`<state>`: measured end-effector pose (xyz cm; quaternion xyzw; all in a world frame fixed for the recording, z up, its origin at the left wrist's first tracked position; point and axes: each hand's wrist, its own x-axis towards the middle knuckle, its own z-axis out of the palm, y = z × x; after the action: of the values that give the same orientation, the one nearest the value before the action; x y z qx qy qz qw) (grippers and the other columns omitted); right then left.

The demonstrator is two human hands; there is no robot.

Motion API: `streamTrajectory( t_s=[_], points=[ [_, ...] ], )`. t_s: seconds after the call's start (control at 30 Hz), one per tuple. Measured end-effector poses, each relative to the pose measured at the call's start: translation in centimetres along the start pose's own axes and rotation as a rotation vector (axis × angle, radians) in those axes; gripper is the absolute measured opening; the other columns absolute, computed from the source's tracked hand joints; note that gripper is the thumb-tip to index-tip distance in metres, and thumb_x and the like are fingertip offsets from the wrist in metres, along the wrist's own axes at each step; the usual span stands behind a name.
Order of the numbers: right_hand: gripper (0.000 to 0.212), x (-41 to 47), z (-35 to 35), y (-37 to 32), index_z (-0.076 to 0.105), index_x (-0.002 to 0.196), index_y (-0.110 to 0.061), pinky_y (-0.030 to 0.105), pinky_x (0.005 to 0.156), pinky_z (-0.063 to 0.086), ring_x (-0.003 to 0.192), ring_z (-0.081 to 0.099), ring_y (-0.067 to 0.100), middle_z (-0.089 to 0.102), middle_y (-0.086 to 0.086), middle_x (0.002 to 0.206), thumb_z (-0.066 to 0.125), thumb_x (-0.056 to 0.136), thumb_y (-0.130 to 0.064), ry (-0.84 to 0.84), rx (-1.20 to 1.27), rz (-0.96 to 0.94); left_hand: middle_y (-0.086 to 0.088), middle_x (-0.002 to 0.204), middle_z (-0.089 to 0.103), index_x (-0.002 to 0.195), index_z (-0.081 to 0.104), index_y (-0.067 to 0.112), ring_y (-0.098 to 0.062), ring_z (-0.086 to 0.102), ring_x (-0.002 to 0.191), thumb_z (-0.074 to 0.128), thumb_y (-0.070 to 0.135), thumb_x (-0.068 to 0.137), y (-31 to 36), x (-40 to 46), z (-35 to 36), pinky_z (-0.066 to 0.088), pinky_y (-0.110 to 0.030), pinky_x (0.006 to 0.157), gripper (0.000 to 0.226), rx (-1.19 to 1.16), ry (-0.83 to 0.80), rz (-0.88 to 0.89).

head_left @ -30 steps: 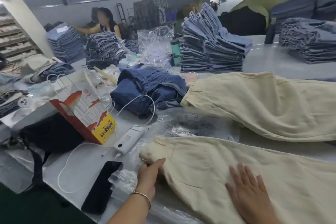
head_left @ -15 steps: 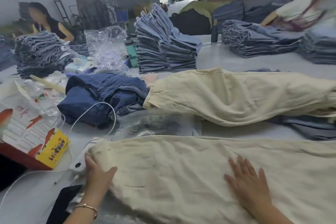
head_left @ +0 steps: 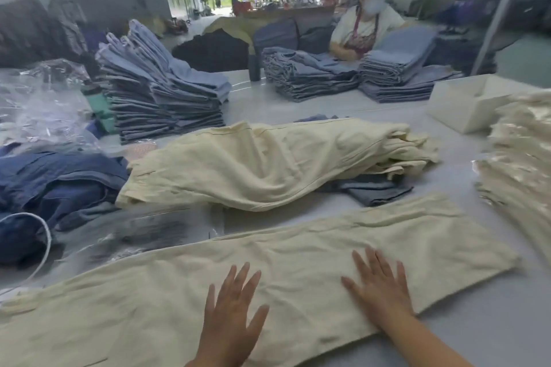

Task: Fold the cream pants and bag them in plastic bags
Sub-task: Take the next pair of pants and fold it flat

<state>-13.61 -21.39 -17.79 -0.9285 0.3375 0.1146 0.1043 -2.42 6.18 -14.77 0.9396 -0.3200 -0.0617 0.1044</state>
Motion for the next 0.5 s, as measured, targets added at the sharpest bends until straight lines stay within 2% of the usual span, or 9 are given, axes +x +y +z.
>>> streamTrajectory(
  t_s=[0.1,0.27,0.37,0.43,0.5],
  points=[
    [0.073,0.5,-1.6,6.8,-0.008,0.151,-0.034,0.050,0.116,-0.009,0.147,-0.012,0.012,-0.014,-0.004,0.160,0.013,0.091,-0.069,0.012,-0.009,0.104,0.024,0.154,-0.020,0.147,0.001,0.050,-0.002,-0.020,0.143,0.028,0.064,0.094,5.6,2.2,1.9,-0.008,-0.045,0.116,0.062,-0.012,-0.078,0.027],
    [0.068,2.1,-4.4,18.0,0.001,0.153,-0.032,0.054,0.116,-0.005,0.148,-0.005,0.015,-0.008,-0.004,0.161,0.018,0.095,-0.064,0.042,0.004,0.232,0.013,0.159,-0.013,0.150,-0.001,0.043,-0.008,-0.010,0.147,0.028,0.060,0.096,14.4,5.5,4.6,0.003,-0.043,0.118,0.064,0.061,-0.194,0.061],
    [0.075,3.3,-5.5,22.7,0.002,0.153,-0.029,0.050,0.117,0.003,0.148,-0.004,0.022,-0.006,0.003,0.161,0.023,0.093,-0.067,0.065,0.024,0.313,0.010,0.159,-0.015,0.149,-0.008,0.042,-0.010,-0.009,0.148,0.022,0.065,0.093,18.5,6.7,6.0,0.004,-0.043,0.118,0.068,0.083,-0.199,0.023],
    [0.091,4.0,-5.9,24.7,0.005,0.153,-0.019,0.045,0.115,0.016,0.146,0.008,0.029,0.005,0.012,0.159,0.034,0.086,-0.073,0.133,0.105,0.426,0.010,0.159,-0.017,0.148,-0.013,0.041,-0.010,-0.010,0.148,0.000,0.074,0.076,20.0,7.0,6.3,0.004,-0.043,0.118,0.080,0.093,-0.190,0.005],
    [0.099,4.7,-6.5,26.1,0.016,0.150,-0.013,0.040,0.106,0.030,0.136,0.028,0.030,0.027,0.012,0.150,0.047,0.079,-0.075,0.208,0.162,0.503,0.008,0.158,-0.020,0.148,-0.016,0.037,-0.010,-0.010,0.147,-0.018,0.078,0.049,21.0,7.2,6.1,0.005,-0.043,0.117,0.107,0.120,-0.200,-0.011]
  ],
)
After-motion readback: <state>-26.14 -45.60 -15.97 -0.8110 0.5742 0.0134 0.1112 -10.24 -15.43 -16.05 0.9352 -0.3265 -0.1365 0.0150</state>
